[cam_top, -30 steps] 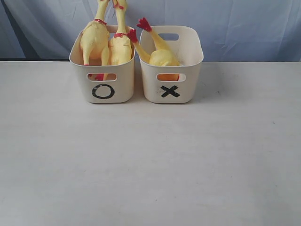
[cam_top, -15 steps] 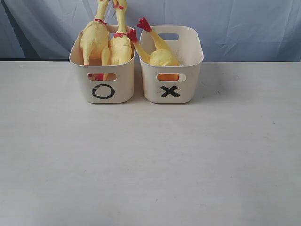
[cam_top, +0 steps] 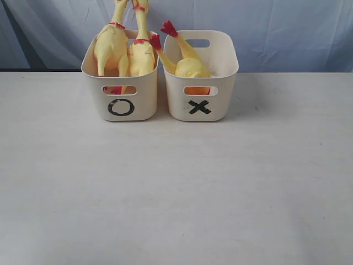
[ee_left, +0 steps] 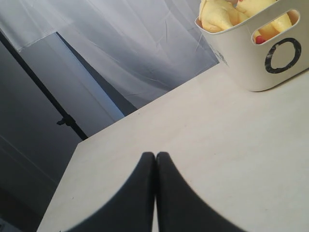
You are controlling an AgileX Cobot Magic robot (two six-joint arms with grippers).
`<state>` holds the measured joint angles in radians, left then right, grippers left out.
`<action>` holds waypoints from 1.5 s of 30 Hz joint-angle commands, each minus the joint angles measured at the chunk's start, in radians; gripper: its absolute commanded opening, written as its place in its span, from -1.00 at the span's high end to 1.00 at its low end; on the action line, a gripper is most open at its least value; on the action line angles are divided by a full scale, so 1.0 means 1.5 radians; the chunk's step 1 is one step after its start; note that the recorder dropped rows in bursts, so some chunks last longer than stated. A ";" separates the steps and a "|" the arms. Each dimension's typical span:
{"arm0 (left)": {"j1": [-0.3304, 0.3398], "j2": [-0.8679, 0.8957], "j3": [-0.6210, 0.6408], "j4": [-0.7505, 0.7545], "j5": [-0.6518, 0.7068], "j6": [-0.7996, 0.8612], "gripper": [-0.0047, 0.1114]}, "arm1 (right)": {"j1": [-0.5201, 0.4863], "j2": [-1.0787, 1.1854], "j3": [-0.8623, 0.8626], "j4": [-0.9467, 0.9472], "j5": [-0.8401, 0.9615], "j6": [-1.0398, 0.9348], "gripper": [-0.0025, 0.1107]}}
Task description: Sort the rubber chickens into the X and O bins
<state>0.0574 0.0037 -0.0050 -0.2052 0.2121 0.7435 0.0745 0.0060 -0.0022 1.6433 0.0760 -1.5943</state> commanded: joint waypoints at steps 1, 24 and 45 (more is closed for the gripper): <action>0.002 -0.002 0.003 0.001 -0.002 -0.002 0.92 | -0.003 -0.004 0.001 0.004 -0.005 -0.001 0.97; 0.002 -0.002 0.003 -0.002 -0.002 -0.002 0.92 | -0.003 -0.004 0.001 -1.091 0.050 -0.001 0.97; 0.002 -0.002 0.003 0.088 0.008 -0.002 0.92 | -0.003 -0.004 0.001 -1.087 0.148 -0.001 0.97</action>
<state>0.0574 0.0037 -0.0050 -0.0868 0.2288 0.7435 0.0745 0.0060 -0.0022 0.0000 0.3032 -1.5983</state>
